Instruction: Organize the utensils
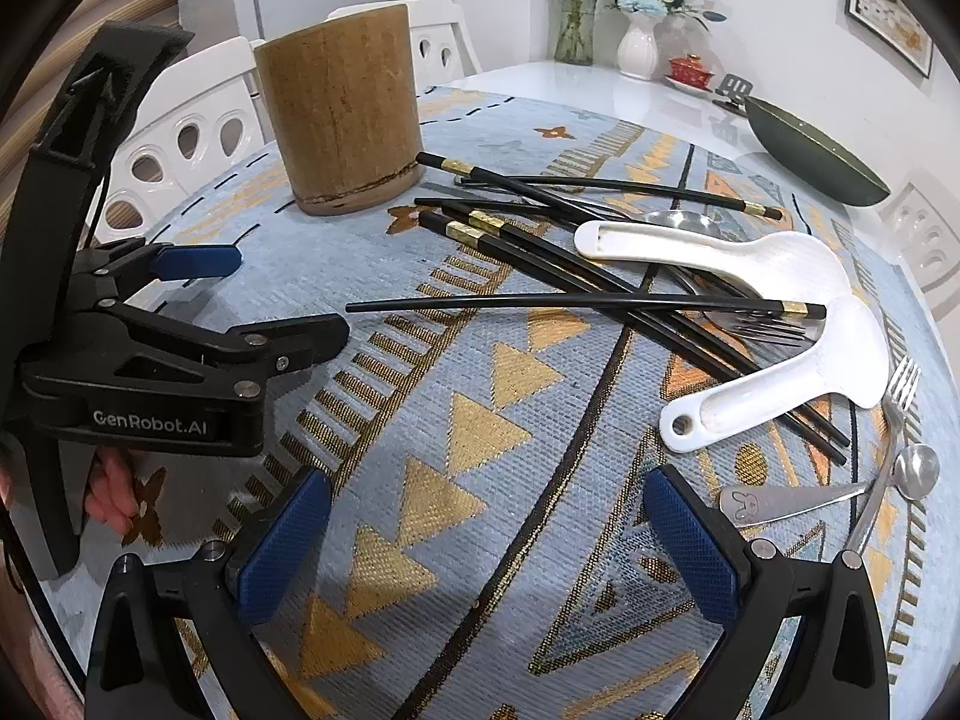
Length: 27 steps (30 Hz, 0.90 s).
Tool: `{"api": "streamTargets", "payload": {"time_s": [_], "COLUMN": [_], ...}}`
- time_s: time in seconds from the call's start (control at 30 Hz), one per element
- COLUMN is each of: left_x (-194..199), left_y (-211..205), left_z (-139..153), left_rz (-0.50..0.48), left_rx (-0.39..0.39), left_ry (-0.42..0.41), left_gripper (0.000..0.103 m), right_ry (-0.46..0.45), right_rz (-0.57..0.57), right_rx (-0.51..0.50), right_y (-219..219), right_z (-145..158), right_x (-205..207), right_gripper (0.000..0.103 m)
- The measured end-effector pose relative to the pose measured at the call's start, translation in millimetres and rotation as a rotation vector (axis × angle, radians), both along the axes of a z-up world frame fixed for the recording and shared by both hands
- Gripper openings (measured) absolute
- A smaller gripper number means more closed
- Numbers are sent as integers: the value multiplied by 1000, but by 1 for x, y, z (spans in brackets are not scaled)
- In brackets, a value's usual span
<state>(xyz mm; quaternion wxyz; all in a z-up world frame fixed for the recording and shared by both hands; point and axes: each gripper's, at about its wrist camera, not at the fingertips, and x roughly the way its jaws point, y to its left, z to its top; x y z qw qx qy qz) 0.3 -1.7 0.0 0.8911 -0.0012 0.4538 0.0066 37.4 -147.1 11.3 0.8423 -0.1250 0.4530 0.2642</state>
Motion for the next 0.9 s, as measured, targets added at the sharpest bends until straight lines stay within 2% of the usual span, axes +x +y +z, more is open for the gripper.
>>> {"api": "streamTargets", "payload": {"time_s": [0.9], "left_x": [-1], "left_y": [0], "left_z": [0], "left_rz": [0], "left_rx": [-1], "left_ry": [0], "left_gripper": [103], "right_ry": [-1], "right_rz": [-25], "right_rx": [1], "right_y": [-1], "right_z": [1], "right_x": [1], "right_gripper": [103]}}
